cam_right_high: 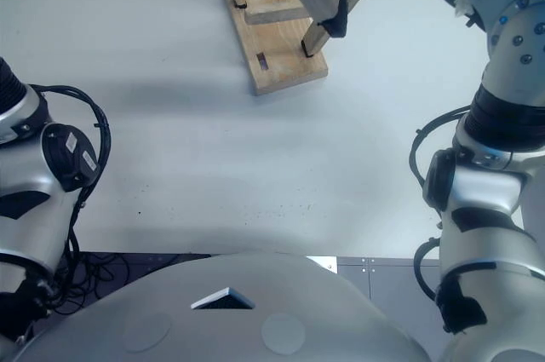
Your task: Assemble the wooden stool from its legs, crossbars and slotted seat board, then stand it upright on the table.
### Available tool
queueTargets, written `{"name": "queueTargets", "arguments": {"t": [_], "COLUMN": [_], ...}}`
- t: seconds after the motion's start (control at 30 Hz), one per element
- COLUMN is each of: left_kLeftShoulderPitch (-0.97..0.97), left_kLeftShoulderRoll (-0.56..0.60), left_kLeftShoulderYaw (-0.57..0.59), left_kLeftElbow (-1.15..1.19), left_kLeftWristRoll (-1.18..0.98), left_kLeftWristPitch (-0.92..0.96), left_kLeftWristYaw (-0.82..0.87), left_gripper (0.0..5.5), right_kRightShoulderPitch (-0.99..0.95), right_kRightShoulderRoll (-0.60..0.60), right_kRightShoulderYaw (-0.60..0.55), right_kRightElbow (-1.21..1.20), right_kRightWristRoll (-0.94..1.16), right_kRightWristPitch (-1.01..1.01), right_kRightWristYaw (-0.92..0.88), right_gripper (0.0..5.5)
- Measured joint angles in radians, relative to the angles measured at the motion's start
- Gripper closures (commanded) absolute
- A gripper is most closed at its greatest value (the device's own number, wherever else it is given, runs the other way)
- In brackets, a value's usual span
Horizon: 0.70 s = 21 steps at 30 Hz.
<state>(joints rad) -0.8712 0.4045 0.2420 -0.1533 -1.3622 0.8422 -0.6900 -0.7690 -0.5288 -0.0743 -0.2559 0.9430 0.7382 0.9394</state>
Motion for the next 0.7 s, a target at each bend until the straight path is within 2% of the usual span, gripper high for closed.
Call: {"name": "queueTargets", "arguments": {"t": [0.1,0.13,0.27,0.33,0.47,0.57,0.7], "left_kLeftShoulderPitch": [0.029,0.043,0.069,0.081,0.128,0.184,0.210], "left_kLeftShoulderRoll": [0.000,-0.001,-0.019,-0.015,0.094,0.177,0.187], "left_kLeftShoulderYaw": [0.000,0.000,0.031,0.044,0.109,0.148,0.158], "left_kLeftElbow": [-0.008,-0.011,-0.013,-0.012,-0.011,-0.013,-0.011], "left_kLeftWristRoll": [0.000,0.000,-0.016,-0.018,-0.014,0.009,0.032], "left_kLeftWristPitch": [0.004,0.005,-0.012,-0.020,-0.008,0.003,-0.007], "left_kLeftWristYaw": [-0.001,-0.003,0.009,0.013,-0.023,-0.053,-0.056], "left_gripper": [3.29,3.31,3.42,3.43,3.47,3.47,3.47], "right_kRightShoulderPitch": [0.007,0.012,0.015,0.014,0.009,0.000,-0.036], "right_kRightShoulderRoll": [-0.001,-0.001,0.001,-0.003,-0.085,-0.198,-0.279], "right_kRightShoulderYaw": [0.001,0.002,0.038,0.042,0.037,0.038,0.036], "right_kRightElbow": [0.013,0.015,0.027,0.037,0.074,0.115,0.228], "right_kRightWristRoll": [0.019,0.030,0.028,0.007,-0.049,-0.133,-0.224], "right_kRightWristPitch": [0.039,0.056,0.105,0.120,0.119,0.083,0.016], "right_kRightWristYaw": [0.019,0.019,0.015,0.017,0.060,0.125,0.214], "right_gripper": [3.47,3.07,2.22,1.98,1.25,1.20,1.20]}}
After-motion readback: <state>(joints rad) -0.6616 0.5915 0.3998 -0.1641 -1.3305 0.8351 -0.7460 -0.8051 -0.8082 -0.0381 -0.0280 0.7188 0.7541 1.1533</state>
